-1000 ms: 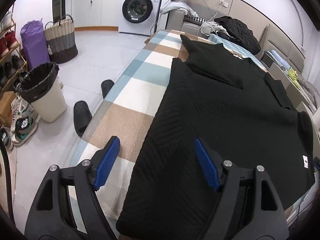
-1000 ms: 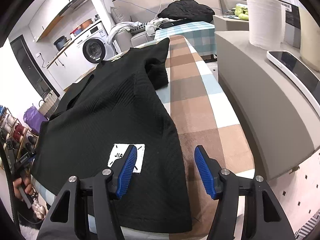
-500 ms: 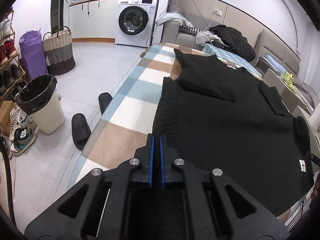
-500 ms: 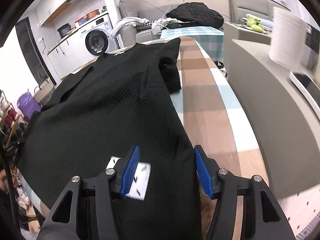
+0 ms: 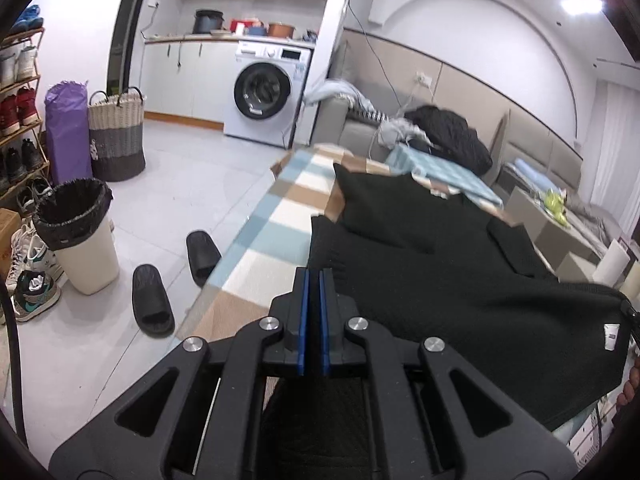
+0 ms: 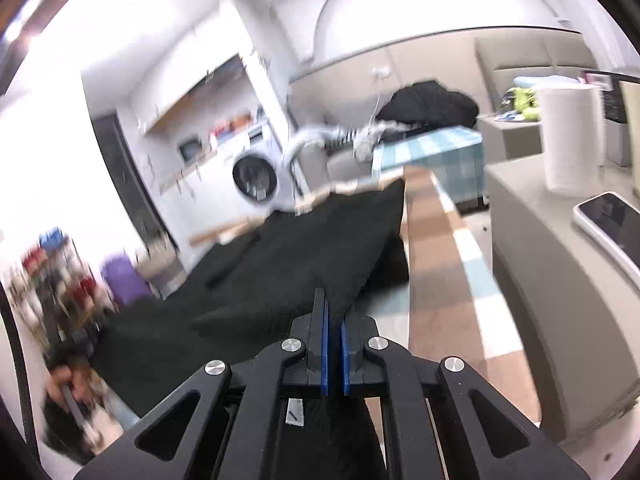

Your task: Fold small clothes

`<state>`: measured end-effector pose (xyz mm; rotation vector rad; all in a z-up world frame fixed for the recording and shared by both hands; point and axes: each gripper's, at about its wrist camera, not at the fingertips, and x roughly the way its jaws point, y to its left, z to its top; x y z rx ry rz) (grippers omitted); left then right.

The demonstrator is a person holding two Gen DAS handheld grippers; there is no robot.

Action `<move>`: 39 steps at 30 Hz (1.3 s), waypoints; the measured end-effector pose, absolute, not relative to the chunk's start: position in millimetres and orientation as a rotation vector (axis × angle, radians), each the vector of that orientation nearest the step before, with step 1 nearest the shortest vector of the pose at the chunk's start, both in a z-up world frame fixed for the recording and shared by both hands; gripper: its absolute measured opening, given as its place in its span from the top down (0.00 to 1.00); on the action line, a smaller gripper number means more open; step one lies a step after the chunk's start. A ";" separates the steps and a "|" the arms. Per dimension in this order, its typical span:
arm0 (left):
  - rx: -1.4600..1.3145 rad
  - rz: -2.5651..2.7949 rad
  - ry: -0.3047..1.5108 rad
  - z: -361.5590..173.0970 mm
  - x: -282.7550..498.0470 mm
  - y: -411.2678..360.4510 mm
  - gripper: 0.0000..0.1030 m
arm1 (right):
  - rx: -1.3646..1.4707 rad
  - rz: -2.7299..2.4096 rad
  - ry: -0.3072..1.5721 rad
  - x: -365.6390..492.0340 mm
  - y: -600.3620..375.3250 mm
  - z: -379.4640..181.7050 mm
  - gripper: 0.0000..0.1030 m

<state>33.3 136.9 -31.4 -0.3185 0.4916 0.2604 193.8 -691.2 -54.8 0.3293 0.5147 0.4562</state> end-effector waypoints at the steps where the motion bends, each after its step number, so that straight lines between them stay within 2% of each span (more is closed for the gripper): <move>1: -0.325 0.267 0.482 -29.6 33.5 138.0 0.97 | 0.338 0.451 0.507 196.5 -692.0 -52.1 0.96; 12: -0.372 0.287 0.469 -15.9 106.5 155.8 0.97 | 0.340 0.317 0.562 285.5 -656.3 -30.8 0.96; 20: -0.360 0.311 0.513 -21.5 197.2 165.5 0.97 | 0.366 0.197 0.698 368.4 -639.6 -53.3 0.96; 21: -0.360 0.314 0.540 -26.1 208.9 166.8 0.97 | 0.366 0.195 0.715 375.2 -638.3 -58.4 0.94; 22: -0.362 0.318 0.584 -31.8 219.7 168.0 0.97 | 0.364 0.187 0.747 383.0 -637.8 -64.7 0.83; 23: -0.366 0.321 0.621 -36.8 227.0 168.4 0.96 | 0.350 0.153 0.801 390.0 -638.1 -71.5 0.77; 24: -0.375 0.313 0.662 -42.9 232.1 169.6 0.91 | 0.334 0.123 0.839 392.3 -638.6 -75.6 0.60; 25: -0.388 0.296 0.686 -48.0 235.1 170.5 0.88 | 0.323 0.102 0.864 389.1 -641.7 -79.2 0.50; 26: -0.397 0.284 0.700 -52.3 236.7 172.0 0.71 | 0.330 0.104 0.864 384.7 -645.2 -81.6 0.48; 27: -0.407 0.280 0.722 -57.1 237.9 172.6 0.50 | 0.348 0.122 0.865 378.1 -650.7 -85.0 0.44; 28: -0.414 0.270 0.739 -61.8 240.0 172.5 0.43 | 0.359 0.138 0.874 375.2 -653.7 -87.6 0.38; 29: -0.416 0.256 0.745 -66.5 240.0 172.2 0.39 | 0.372 0.157 0.885 372.6 -656.4 -91.3 0.37; 37: -0.377 0.204 0.825 -94.4 271.9 156.5 0.39 | 0.321 0.253 0.910 390.2 -636.4 -109.2 0.37; 39: -0.379 0.199 0.833 -97.5 278.2 155.1 0.44 | 0.300 0.256 0.913 397.1 -629.2 -111.5 0.37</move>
